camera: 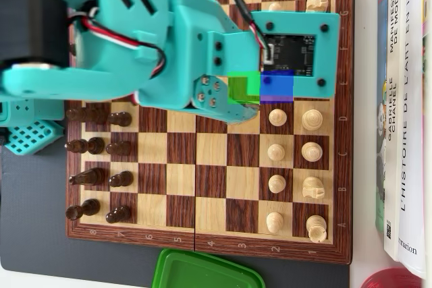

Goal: Play chess

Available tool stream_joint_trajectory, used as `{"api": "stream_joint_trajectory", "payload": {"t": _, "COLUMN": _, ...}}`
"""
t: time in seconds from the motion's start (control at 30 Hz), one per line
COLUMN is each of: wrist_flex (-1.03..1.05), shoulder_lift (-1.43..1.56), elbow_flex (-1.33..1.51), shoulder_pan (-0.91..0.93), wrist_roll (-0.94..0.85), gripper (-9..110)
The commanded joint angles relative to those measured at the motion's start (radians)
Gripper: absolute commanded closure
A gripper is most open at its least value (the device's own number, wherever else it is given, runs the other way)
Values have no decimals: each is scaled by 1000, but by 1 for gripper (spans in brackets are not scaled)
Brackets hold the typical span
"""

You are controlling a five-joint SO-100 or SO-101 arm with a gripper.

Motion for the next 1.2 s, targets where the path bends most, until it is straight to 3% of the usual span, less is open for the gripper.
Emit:
{"api": "stream_joint_trajectory", "payload": {"t": 0.0, "wrist_flex": 0, "shoulder_lift": -9, "elbow_flex": -63, "shoulder_pan": -3, "wrist_roll": 5, "gripper": 81}}
{"api": "stream_joint_trajectory", "payload": {"t": 1.17, "wrist_flex": 0, "shoulder_lift": -241, "elbow_flex": -201, "shoulder_pan": -18, "wrist_roll": 5, "gripper": 81}}
